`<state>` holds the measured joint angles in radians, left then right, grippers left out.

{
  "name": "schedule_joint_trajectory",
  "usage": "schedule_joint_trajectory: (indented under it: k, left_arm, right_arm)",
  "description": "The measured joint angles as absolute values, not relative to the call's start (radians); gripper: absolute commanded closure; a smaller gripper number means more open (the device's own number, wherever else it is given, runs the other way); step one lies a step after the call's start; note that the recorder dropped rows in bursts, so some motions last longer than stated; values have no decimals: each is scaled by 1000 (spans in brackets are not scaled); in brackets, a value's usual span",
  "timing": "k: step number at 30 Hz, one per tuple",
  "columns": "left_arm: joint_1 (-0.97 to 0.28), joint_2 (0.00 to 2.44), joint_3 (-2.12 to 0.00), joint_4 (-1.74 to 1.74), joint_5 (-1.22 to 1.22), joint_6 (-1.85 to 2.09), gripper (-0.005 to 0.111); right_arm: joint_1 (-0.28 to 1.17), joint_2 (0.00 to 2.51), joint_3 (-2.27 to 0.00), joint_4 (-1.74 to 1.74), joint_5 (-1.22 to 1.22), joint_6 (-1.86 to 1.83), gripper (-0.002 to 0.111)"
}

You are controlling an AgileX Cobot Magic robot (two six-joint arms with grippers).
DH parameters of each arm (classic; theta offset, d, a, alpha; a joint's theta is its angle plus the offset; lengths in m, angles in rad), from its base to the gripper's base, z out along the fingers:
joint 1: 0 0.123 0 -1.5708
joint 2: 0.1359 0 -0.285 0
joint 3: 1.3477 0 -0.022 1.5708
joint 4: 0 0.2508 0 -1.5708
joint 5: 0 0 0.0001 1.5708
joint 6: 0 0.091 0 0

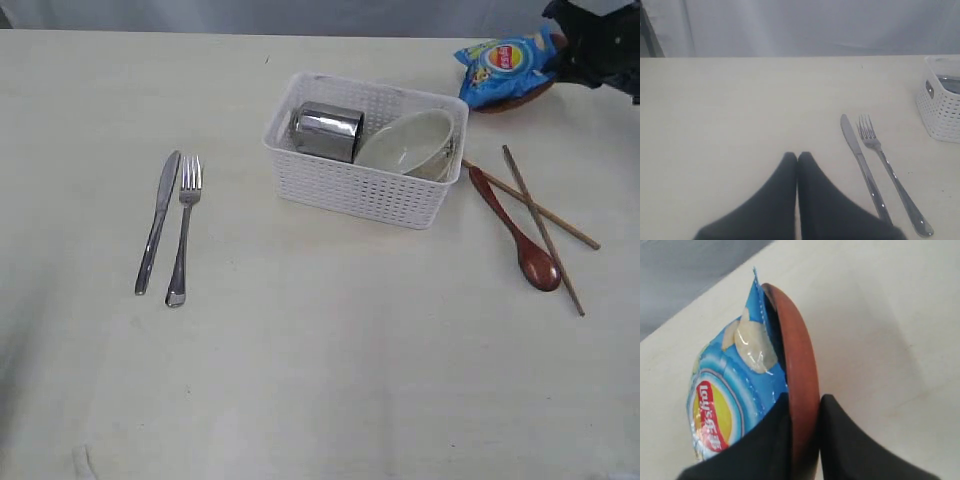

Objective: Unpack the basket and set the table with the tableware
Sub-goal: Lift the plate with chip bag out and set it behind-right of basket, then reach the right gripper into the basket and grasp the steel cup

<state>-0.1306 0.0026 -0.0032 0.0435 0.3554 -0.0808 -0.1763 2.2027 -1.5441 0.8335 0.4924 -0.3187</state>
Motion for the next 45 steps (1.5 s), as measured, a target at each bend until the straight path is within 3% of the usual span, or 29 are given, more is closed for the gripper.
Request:
schedule_joint_trajectory:
  k: [8,10,15,17,25,36,45]
  left_arm:
    - [-131,3,-3,43,355,-81,107]
    - [-131,3,-3,43,355,-81,107]
    - [-131,3,-3,43,355,-81,107]
    - [-131,3,-3,43,355,-81,107]
    - [-131,3,-3,43,355,-81,107]
    - [-131,3,-3,43,355,-81,107]
    - [-131,3,-3,43,355,-81,107]
  right_arm:
    - [-190,2284,-1550,1088,493,-455,108]
    - [-190,2289,-1550,1104,491,-484,99]
    - [-190,2297,-1550,1059,483,-525,55]
    - [-190,2308,-1548,1028,483,-532,49]
    - [-190,2268,-1544,932,496,-536,51]
    - [-186,1984,-1544,734,543,-491,54]
    - [85,1862,-1544,736,715,-430,54]
